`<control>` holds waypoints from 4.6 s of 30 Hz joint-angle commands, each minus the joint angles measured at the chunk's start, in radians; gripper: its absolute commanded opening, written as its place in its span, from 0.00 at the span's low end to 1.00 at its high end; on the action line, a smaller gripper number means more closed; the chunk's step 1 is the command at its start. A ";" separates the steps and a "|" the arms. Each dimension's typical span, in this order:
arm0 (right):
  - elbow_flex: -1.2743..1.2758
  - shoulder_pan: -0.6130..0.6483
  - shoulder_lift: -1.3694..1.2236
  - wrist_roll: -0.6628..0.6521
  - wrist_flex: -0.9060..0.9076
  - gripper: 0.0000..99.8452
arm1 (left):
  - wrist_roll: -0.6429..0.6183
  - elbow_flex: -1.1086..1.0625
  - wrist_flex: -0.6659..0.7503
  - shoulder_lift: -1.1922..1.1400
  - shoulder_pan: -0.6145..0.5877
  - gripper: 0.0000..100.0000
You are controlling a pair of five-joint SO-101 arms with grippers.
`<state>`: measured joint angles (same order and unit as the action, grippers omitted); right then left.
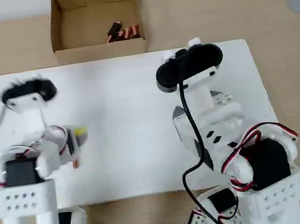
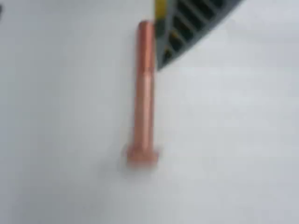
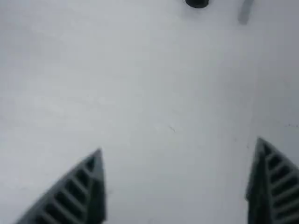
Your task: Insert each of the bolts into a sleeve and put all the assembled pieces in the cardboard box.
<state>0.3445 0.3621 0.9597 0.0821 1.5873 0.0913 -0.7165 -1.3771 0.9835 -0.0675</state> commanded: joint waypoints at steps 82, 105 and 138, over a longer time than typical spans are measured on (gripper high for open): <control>0.114 -0.022 0.015 0.002 -0.054 0.25 | 0.057 0.014 0.364 -0.865 -0.046 0.16; 0.124 -0.022 0.151 0.006 -0.055 0.25 | 0.055 0.003 0.428 -0.854 -0.048 0.01; 0.125 -0.110 -0.604 0.206 -0.551 0.25 | 0.037 0.193 0.021 0.041 -0.078 0.01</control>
<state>0.6912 0.2685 0.5194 0.2693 0.9459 0.1189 -0.4388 -1.4001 0.9329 -0.1320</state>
